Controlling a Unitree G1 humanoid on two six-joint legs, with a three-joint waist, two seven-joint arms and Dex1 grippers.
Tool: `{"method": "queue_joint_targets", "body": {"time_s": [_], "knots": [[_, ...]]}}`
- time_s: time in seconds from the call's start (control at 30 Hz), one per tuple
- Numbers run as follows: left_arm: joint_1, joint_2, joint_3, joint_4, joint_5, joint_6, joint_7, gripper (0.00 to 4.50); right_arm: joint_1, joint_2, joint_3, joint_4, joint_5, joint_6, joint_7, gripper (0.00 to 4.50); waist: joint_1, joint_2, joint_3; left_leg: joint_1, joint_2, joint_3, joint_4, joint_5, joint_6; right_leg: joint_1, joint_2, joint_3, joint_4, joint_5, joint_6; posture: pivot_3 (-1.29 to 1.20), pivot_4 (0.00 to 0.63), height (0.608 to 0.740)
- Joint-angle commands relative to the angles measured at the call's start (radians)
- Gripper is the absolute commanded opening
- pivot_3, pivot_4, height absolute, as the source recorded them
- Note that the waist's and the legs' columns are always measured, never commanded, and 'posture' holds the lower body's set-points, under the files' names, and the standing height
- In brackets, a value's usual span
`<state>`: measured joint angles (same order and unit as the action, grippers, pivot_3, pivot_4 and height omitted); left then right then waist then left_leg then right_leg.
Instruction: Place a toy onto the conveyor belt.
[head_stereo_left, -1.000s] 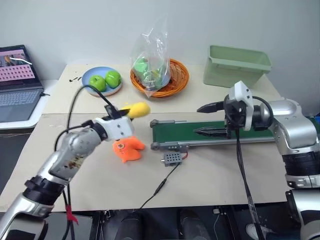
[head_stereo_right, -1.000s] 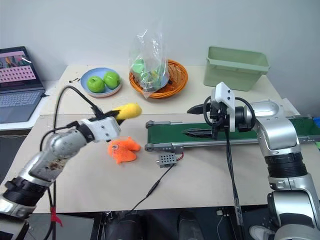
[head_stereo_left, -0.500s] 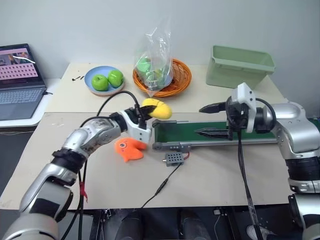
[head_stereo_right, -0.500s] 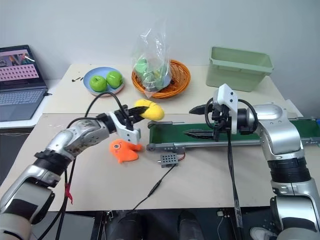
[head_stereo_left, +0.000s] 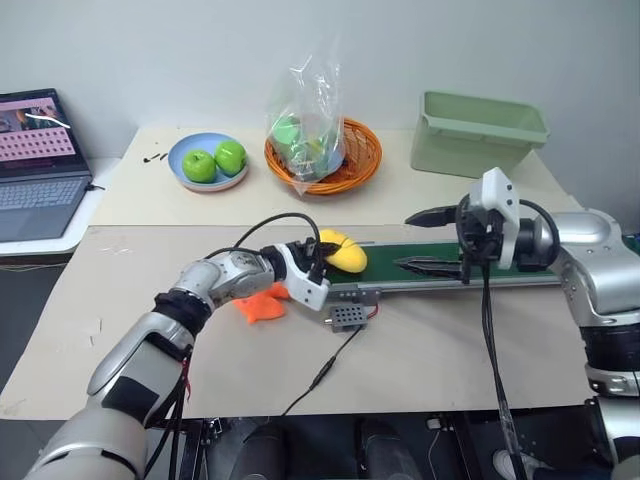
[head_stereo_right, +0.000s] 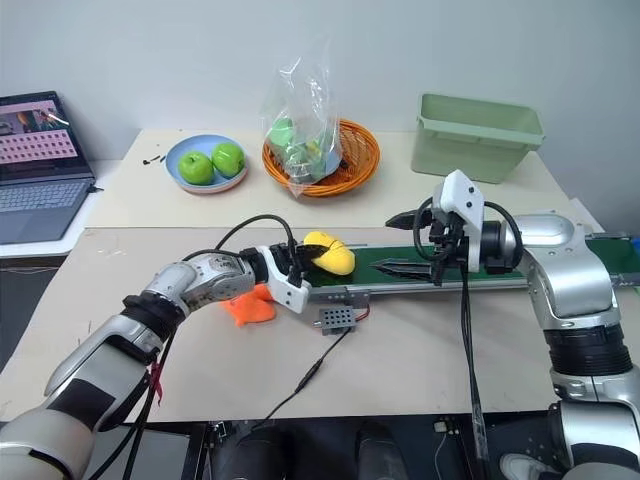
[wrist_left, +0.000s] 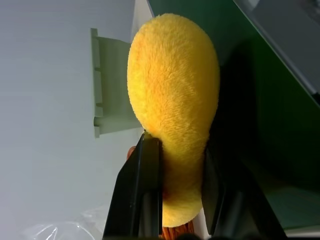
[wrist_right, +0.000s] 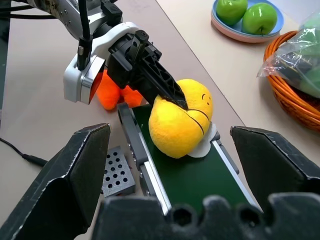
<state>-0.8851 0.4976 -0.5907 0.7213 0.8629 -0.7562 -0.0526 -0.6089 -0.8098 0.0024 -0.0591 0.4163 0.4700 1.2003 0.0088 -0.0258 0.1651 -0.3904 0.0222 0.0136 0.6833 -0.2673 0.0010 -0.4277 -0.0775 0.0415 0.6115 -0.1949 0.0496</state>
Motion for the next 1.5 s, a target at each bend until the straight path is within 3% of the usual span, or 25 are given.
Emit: {"method": "queue_joint_targets", "body": {"time_s": [0.03, 0.1, 0.17, 0.2, 0.43, 0.47, 0.57, 0.73, 0.9, 0.97, 1.17, 1.5], "knots": [[0.015, 0.02, -0.004, 0.01, 0.005, -0.006, 0.006, 0.99, -0.003, -0.02, -0.044, -0.031, 0.023, 0.004, -0.004, 4.5, 0.001, 0.0, 0.0, 0.0, 0.0, 0.0, 0.0, 0.0, 0.0, 0.0, 0.0, 0.0, 0.0, 0.0, 0.0, 0.0, 0.15, 0.74], [0.029, 0.024, -0.004, 0.005, -0.006, -0.012, -0.009, 0.99, -0.007, -0.019, -0.042, -0.027, 0.021, 0.004, -0.004, 4.5, 0.0, 0.0, 0.0, 0.0, 0.0, 0.0, 0.0, 0.0, 0.0, 0.001, 0.0, 0.0, 0.0, 0.0, 0.0, 0.0, 0.15, 0.74], [0.048, 0.026, 0.006, -0.002, -0.044, -0.017, -0.054, 1.56, -0.012, -0.017, -0.039, -0.022, 0.019, 0.002, -0.004, 4.5, 0.0, 0.0, 0.0, 0.001, 0.0, 0.0, 0.0, 0.0, 0.0, 0.001, 0.0, 0.0, 0.0, 0.0, 0.0, 0.0, 0.15, 0.74], [0.057, 0.028, 0.013, -0.004, -0.072, -0.017, -0.09, 1.59, -0.014, -0.016, -0.038, -0.02, 0.019, 0.002, -0.003, 4.5, 0.0, 0.0, 0.0, 0.001, 0.0, 0.0, 0.0, 0.0, 0.0, 0.001, 0.0, 0.0, 0.0, 0.0, 0.0, 0.0, 0.15, 0.74], [0.097, 0.035, 0.065, -0.05, -0.196, 0.012, -0.208, 4.14, -0.023, -0.015, -0.033, -0.006, 0.014, -0.005, 0.003, 4.5, -0.009, 0.0, 0.0, 0.003, 0.0, 0.0, 0.0, 0.0, 0.0, 0.002, 0.0, 0.0, 0.001, 0.0, 0.0, 0.0, 0.15, 0.74], [0.109, 0.026, 0.098, -0.069, -0.268, 0.046, -0.256, 4.44, -0.026, -0.015, -0.031, -0.003, 0.012, -0.007, 0.005, 4.5, -0.011, 0.0, 0.0, 0.003, 0.0, 0.0, 0.0, 0.0, 0.0, 0.002, 0.0, 0.0, 0.001, 0.0, 0.0, 0.0, 0.15, 0.74], [0.145, 0.0, 0.199, -0.151, -0.487, 0.2, -0.413, 4.44, -0.035, -0.015, -0.027, 0.006, 0.009, -0.011, 0.009, 4.5, -0.022, 0.001, 0.0, 0.003, 0.0, 0.0, 0.0, 0.0, 0.0, 0.003, 0.0, 0.001, 0.001, 0.0, 0.0, 0.0, 0.15, 0.74], [0.232, -0.029, 0.357, -0.39, -0.866, 0.63, -0.68, 4.44, -0.047, -0.019, -0.024, 0.015, 0.009, -0.014, 0.023, 4.5, -0.024, 0.0, 0.0, 0.002, 0.001, -0.001, 0.001, 0.0, 0.0, 0.002, 0.0, 0.0, 0.002, 0.0, 0.0, 0.0, 0.15, 0.74], [0.339, -0.006, 0.509, -0.627, -1.179, 1.087, -0.789, 4.44, -0.068, -0.017, -0.023, 0.019, 0.016, -0.01, 0.042, 4.5, -0.026, 0.0, 0.0, 0.002, 0.001, -0.001, 0.001, 0.0, 0.0, 0.001, 0.0, 0.0, 0.002, 0.0, 0.001, 0.0, 0.15, 0.74], [0.378, 0.021, 0.555, -0.701, -1.259, 1.194, -0.819, 4.44, -0.079, -0.015, -0.016, 0.034, 0.009, -0.016, 0.052, 4.5, -0.026, 0.0, 0.0, 0.002, 0.001, -0.002, 0.001, 0.0, 0.0, 0.002, 0.0, 0.0, 0.002, 0.0, 0.001, 0.0, 0.15, 0.74], [0.458, 0.086, 0.655, -0.871, -1.431, 1.363, -0.868, 4.44, -0.118, -0.006, 0.004, 0.067, 0.001, -0.031, 0.08, 4.5, -0.023, 0.0, 0.0, 0.002, 0.001, -0.002, 0.001, 0.0, 0.0, 0.002, 0.0, 0.0, 0.001, 0.0, 0.001, 0.0, 0.15, 0.74], [0.459, 0.103, 0.714, -0.916, -1.482, 1.411, -0.826, 4.44, -0.147, 0.008, 0.015, 0.104, 0.001, -0.048, 0.113, 4.5, -0.022, 0.0, 0.0, 0.002, 0.001, -0.002, 0.001, 0.0, 0.0, 0.002, 0.0, 0.0, 0.001, 0.0, 0.0, 0.0, 0.15, 0.74]]}}
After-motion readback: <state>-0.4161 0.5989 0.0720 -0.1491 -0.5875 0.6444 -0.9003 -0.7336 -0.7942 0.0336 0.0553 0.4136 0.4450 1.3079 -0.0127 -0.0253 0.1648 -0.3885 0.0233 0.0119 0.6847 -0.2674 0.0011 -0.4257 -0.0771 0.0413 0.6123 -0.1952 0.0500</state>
